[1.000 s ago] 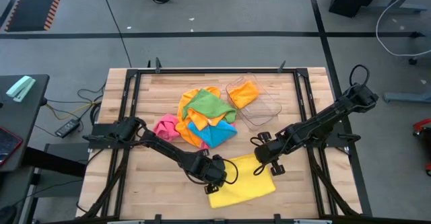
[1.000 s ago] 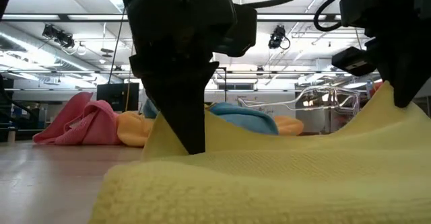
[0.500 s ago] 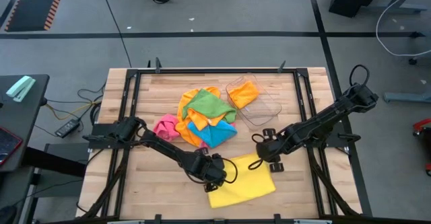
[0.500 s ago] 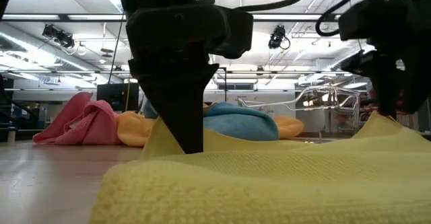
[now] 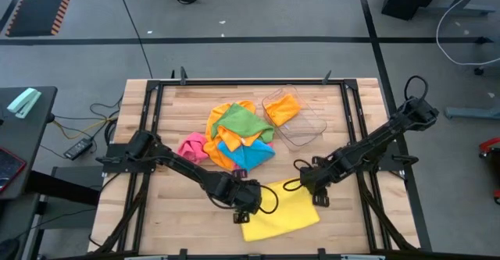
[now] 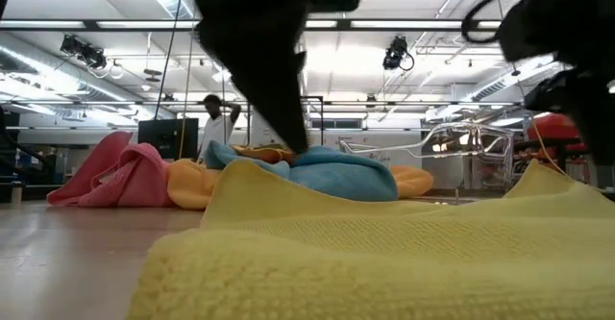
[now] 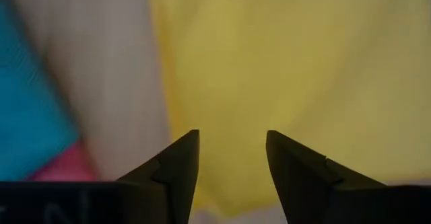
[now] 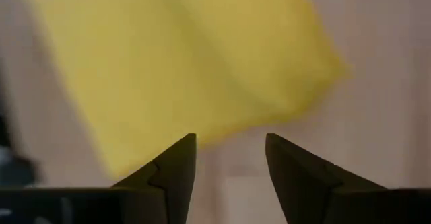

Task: Fold microfiber towels
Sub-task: Fold the yellow towel

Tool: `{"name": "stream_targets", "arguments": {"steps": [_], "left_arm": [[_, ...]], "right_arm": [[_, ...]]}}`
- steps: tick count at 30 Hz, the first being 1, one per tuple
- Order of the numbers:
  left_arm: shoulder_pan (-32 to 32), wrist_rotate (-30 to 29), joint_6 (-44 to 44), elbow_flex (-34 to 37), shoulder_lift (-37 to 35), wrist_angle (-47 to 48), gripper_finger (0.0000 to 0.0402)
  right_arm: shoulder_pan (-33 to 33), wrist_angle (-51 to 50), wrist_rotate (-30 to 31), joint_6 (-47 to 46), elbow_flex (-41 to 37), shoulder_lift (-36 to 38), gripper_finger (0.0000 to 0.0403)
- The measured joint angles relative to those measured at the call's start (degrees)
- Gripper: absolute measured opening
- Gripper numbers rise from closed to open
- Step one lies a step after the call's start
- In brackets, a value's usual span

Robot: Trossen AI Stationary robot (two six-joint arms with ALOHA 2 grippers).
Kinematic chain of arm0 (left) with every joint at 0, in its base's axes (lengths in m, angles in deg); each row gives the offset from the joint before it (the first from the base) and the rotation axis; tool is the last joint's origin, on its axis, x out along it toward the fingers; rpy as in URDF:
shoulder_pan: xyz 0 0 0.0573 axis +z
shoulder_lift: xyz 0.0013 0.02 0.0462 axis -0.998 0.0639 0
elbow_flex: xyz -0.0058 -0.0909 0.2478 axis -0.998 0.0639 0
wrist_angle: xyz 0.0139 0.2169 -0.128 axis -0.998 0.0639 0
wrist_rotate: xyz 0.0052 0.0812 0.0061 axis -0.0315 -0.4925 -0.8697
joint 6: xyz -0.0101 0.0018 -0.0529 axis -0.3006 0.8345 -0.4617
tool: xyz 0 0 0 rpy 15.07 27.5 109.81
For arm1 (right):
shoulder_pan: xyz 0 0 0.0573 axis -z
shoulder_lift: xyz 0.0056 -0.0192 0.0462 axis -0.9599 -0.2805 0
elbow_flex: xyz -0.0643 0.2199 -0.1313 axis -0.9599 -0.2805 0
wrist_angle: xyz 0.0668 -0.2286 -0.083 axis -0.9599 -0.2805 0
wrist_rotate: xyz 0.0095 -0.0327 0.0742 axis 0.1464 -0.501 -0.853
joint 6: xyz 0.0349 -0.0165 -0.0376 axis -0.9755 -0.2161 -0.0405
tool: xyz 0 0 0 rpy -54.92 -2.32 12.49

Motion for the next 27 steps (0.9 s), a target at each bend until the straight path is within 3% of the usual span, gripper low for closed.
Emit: {"name": "stream_targets", "arguments": {"steps": [3, 8, 17, 22, 27], "left_arm": [[0.0, 1.3, 1.8, -0.1, 1.0, -8.1, 0.0171], [0.6, 1.5, 4.4, 0.0, 2.5, -10.3, 0.0160], [2.5, 4.8, 5.5, 0.0, -2.0, -4.9, 0.0124], [2.6, 4.8, 5.4, -0.3, -3.5, -5.0, 0.0106], [2.8, 4.9, 1.2, -0.6, -3.4, -5.9, 0.0093]], "right_arm": [[-4.5, 8.6, 5.7, -5.4, 0.0, 0.0, 0.0186], [-10.3, 14.6, 15.0, -8.1, 0.1, -2.5, 0.0186], [-16.1, 16.8, 13.8, -8.7, 0.2, -13.3, 0.0186], [-18.1, 6.6, 13.2, -0.8, 0.3, -13.7, 0.0185], [-15.8, -1.0, 17.9, 18.6, 0.2, -13.9, 0.0185]]}}
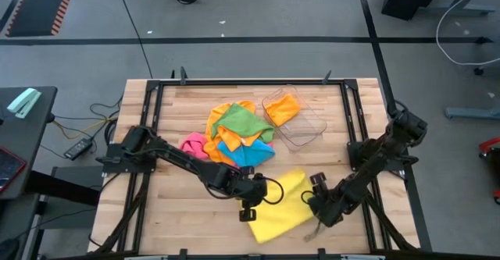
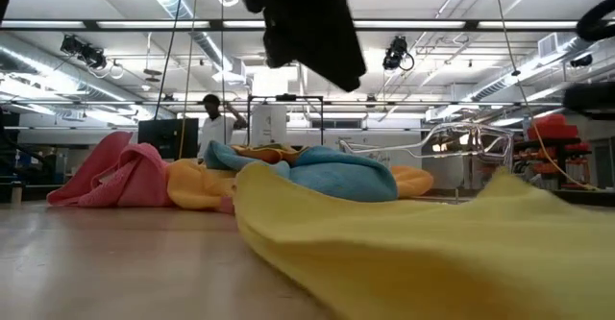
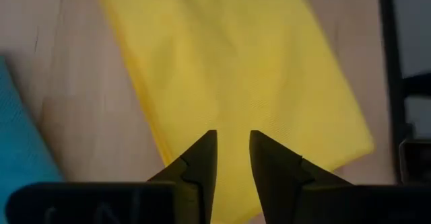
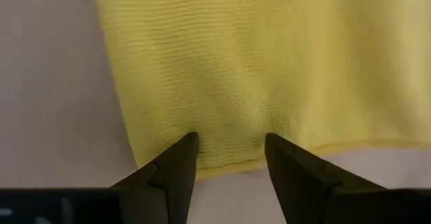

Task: Fold microfiber towels
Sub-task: Fold the yellow towel

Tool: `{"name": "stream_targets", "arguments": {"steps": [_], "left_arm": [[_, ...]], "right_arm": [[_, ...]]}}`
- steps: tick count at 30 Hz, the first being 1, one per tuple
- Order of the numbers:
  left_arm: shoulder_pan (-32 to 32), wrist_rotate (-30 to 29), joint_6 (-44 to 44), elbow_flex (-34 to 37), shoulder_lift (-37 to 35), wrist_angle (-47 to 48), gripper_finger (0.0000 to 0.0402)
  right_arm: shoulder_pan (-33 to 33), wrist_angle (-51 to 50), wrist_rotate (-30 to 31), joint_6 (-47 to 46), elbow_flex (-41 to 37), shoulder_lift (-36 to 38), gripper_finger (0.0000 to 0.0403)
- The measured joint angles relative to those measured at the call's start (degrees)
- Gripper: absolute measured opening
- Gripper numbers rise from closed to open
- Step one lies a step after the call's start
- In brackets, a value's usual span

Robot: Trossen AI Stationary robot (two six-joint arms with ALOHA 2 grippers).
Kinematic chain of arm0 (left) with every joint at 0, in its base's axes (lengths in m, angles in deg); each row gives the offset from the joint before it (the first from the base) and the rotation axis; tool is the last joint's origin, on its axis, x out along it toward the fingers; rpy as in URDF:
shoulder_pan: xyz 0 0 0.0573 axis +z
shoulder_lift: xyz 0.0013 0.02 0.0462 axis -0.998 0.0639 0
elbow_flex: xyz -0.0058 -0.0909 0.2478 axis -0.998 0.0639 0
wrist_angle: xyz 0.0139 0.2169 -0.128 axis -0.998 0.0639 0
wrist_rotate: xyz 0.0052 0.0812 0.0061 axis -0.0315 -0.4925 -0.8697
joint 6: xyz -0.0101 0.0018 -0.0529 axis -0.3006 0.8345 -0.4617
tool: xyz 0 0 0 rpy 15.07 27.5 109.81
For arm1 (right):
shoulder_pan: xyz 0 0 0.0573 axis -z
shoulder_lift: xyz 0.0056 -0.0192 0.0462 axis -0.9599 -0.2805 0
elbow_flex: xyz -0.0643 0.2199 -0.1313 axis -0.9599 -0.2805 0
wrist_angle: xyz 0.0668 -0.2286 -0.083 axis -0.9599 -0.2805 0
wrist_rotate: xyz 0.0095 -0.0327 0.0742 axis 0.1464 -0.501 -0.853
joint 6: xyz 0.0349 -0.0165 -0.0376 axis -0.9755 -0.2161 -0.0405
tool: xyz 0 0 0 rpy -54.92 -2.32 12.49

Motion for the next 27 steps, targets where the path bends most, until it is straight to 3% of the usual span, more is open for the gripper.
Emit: {"name": "stream_targets", "arguments": {"steps": [5, 8, 12, 19, 27], "left_arm": [[-0.4, 0.9, 0.5, 0.0, 0.0, -1.9, 0.0083], [-0.7, 5.1, 3.5, 0.0, 0.0, -2.2, 0.0079], [-1.5, 7.6, 9.7, 0.0, 0.0, -2.0, 0.0081], [-5.0, 5.9, 28.8, 0.0, 0.4, 1.1, 0.0145], [-6.7, 1.2, 47.8, 0.6, 3.6, 3.3, 0.0232]], "right_arm": [[7.6, -7.6, 11.8, 12.7, -0.4, 0.0, 0.0185], [13.3, -13.3, 14.0, 8.1, 0.8, 1.0, 0.0185], [17.2, -18.7, 10.5, -0.1, 3.0, 3.4, 0.0185], [13.5, -15.2, 10.2, -10.4, 7.9, 8.1, 0.0163], [8.4, -6.9, 11.7, -20.8, 11.6, 7.7, 0.0125]]}}
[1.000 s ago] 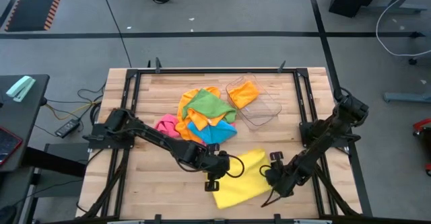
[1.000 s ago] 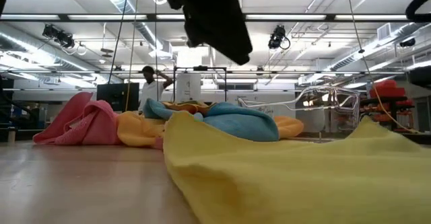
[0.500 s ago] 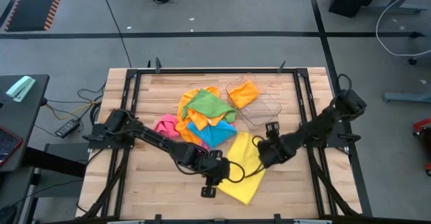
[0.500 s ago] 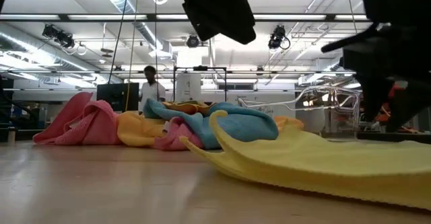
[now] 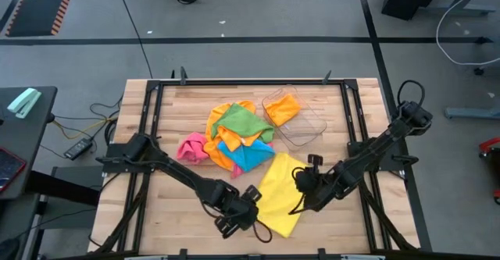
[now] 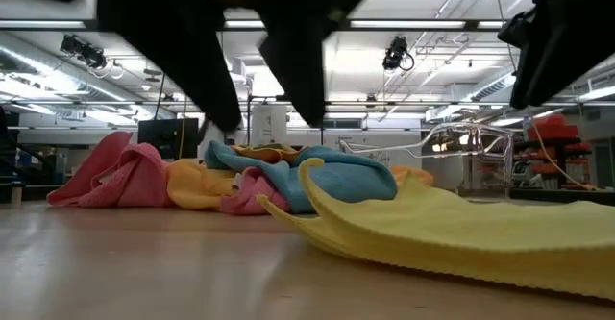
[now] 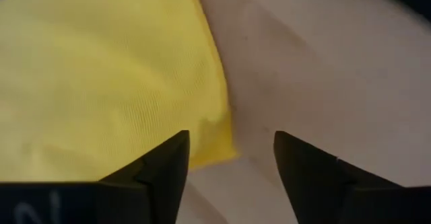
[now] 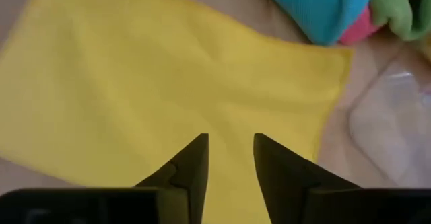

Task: Fold microfiber towels
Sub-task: Fold the yellow towel

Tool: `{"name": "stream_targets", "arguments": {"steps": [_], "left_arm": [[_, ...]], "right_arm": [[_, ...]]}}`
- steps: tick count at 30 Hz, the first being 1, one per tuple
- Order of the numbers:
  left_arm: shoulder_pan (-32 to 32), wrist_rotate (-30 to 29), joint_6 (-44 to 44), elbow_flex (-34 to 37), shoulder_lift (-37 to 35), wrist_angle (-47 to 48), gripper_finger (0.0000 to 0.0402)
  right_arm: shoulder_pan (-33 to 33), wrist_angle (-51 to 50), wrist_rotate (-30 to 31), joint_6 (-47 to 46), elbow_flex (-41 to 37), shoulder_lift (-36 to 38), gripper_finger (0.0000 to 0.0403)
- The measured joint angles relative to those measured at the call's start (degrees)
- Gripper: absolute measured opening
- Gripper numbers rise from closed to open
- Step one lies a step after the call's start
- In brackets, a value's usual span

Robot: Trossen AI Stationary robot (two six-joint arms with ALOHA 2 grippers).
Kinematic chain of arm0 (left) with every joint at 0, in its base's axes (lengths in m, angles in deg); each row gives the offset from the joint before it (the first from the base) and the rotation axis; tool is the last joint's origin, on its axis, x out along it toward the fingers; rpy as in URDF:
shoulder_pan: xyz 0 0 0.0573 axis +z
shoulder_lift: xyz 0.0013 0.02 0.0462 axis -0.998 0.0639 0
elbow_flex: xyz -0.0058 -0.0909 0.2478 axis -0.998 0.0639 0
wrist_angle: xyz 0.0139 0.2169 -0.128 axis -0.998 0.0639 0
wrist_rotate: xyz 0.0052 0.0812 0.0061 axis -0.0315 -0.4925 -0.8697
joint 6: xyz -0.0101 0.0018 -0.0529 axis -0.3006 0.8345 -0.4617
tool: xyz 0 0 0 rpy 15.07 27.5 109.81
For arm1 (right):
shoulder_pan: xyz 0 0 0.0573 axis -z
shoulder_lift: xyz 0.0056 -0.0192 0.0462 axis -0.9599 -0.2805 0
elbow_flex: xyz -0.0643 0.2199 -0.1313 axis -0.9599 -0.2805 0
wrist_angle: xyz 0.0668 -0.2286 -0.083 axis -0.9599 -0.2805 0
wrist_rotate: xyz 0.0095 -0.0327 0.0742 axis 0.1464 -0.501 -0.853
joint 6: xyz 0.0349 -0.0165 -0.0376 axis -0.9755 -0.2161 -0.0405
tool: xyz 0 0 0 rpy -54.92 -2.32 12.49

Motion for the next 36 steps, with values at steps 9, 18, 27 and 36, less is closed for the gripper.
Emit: {"name": "stream_targets", "arguments": {"steps": [9, 18, 27, 36], "left_arm": [[0.0, -6.6, 8.3, 0.1, 4.2, 0.0, 0.0220], [0.3, -6.9, 9.7, 0.1, 5.4, -3.2, 0.0149], [0.1, 3.0, -11.6, -5.6, 5.1, -3.4, 0.0021], [3.7, 10.5, -49.5, -8.8, 5.0, -11.2, 0.0013]], "right_arm": [[-3.7, 0.0, 0.7, -8.9, 3.5, -0.1, 0.0090], [-8.4, 4.7, 0.8, -7.4, 7.4, 0.0, 0.0078], [-12.3, 11.2, -1.9, -12.2, 6.0, -0.3, 0.0094], [-13.5, 17.5, -5.0, -12.7, 5.4, -6.3, 0.0182]]}}
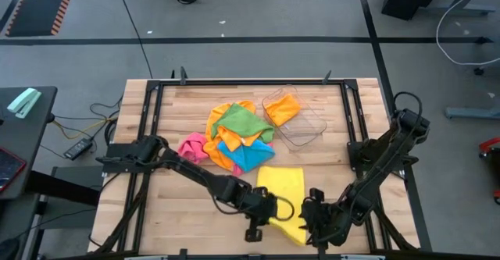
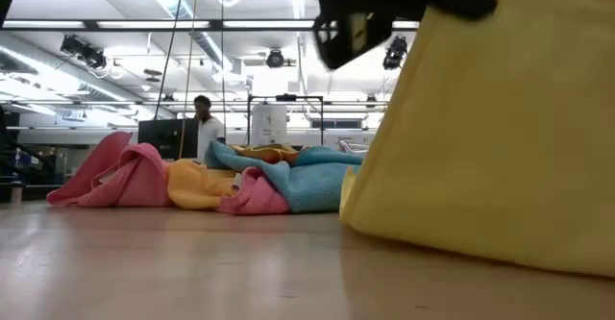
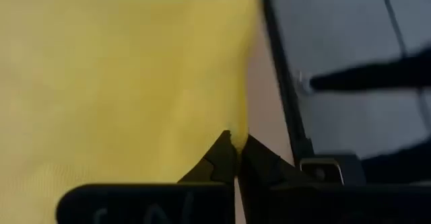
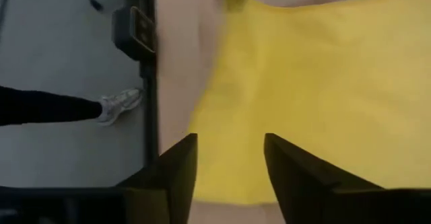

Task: Fold microfiber towels
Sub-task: Fold the yellow towel

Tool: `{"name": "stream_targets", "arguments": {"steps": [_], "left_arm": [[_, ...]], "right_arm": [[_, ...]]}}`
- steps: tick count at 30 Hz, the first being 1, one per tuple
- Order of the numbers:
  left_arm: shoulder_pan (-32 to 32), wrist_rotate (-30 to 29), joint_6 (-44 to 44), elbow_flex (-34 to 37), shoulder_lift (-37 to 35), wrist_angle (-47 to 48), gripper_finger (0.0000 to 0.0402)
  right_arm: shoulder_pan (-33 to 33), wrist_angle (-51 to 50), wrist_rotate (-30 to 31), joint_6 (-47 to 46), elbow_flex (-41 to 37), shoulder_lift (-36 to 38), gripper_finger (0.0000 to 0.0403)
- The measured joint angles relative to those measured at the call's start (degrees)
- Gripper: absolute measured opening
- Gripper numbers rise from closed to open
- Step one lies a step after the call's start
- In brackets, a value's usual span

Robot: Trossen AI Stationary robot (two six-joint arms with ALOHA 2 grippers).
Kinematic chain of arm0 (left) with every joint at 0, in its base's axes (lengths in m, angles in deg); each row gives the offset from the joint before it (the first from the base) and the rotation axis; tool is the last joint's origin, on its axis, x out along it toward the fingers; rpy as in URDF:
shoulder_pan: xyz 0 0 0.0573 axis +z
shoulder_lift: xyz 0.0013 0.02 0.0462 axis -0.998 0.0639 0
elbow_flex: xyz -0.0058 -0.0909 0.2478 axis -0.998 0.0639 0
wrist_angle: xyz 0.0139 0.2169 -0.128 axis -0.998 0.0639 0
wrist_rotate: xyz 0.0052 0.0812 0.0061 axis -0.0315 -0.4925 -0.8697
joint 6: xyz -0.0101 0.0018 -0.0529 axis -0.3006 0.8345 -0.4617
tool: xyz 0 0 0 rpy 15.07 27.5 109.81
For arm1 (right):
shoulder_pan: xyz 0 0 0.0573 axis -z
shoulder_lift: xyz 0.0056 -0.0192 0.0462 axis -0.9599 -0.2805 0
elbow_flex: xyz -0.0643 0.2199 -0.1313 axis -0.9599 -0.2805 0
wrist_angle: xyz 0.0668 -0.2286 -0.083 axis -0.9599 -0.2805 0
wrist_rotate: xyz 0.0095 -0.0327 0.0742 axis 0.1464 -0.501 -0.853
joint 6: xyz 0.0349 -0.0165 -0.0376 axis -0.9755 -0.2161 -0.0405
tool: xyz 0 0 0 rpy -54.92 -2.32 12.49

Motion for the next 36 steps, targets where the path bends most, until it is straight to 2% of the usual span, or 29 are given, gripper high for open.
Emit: {"name": "stream_targets", "arguments": {"steps": [3, 10, 14, 19, 25, 30, 36], "left_arm": [[0.4, 0.0, -4.4, 0.0, 0.0, 0.5, 0.0022], [0.3, 0.2, -7.8, 0.0, 0.0, 0.8, 0.0011], [0.8, 0.1, -11.3, 0.0, 0.0, 3.7, 0.0022], [1.1, 0.0, -13.1, 0.0, 0.0, 6.5, 0.0009], [1.1, 0.4, -14.6, 0.0, 0.0, 8.0, 0.0023], [1.4, 0.3, -14.7, 0.0, 0.1, 10.5, 0.0009], [2.4, 0.3, -15.7, 0.1, 0.2, 10.9, 0.0027]], "right_arm": [[0.0, 4.0, 0.0, 0.0, 0.0, -2.0, 0.0204], [1.4, 9.6, 0.1, -0.8, 0.0, -7.3, 0.0234], [1.7, 12.6, -0.6, -1.5, 0.0, -11.0, 0.0237], [0.7, 13.8, -4.0, -1.7, 0.0, -13.0, 0.0234], [-1.1, 12.0, -2.4, 0.5, 0.0, -13.0, 0.0223], [-1.8, 11.3, -1.3, 7.1, 0.0, -13.0, 0.0213], [-3.4, 11.2, 0.6, 22.1, 0.0, -13.0, 0.0209]]}}
